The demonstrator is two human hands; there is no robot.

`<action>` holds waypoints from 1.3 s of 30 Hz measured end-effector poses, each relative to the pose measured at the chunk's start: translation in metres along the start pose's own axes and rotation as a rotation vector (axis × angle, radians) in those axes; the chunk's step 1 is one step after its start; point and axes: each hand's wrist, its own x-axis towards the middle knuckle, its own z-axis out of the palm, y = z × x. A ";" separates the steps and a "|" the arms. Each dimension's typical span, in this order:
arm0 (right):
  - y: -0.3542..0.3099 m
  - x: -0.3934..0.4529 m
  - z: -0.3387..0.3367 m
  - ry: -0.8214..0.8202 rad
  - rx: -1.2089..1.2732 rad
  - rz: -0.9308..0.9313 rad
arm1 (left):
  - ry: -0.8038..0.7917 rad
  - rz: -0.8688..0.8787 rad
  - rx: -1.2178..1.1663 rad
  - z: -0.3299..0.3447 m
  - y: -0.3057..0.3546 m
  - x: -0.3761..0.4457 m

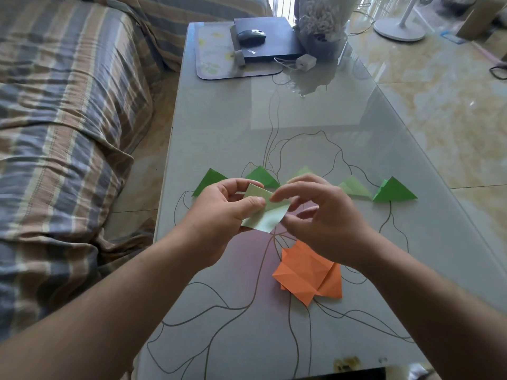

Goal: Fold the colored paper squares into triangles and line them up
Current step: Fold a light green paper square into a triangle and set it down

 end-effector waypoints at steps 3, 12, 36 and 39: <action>0.002 -0.001 0.001 0.015 -0.009 -0.040 | -0.010 0.010 -0.003 0.001 0.000 -0.001; 0.003 0.004 0.000 0.063 0.007 -0.047 | -0.031 0.018 -0.024 0.004 0.002 -0.004; -0.007 0.004 -0.003 0.160 0.479 0.194 | -0.030 0.082 0.012 0.006 -0.002 -0.008; -0.006 0.005 -0.002 0.180 0.470 0.200 | -0.024 0.132 0.019 0.008 -0.003 -0.009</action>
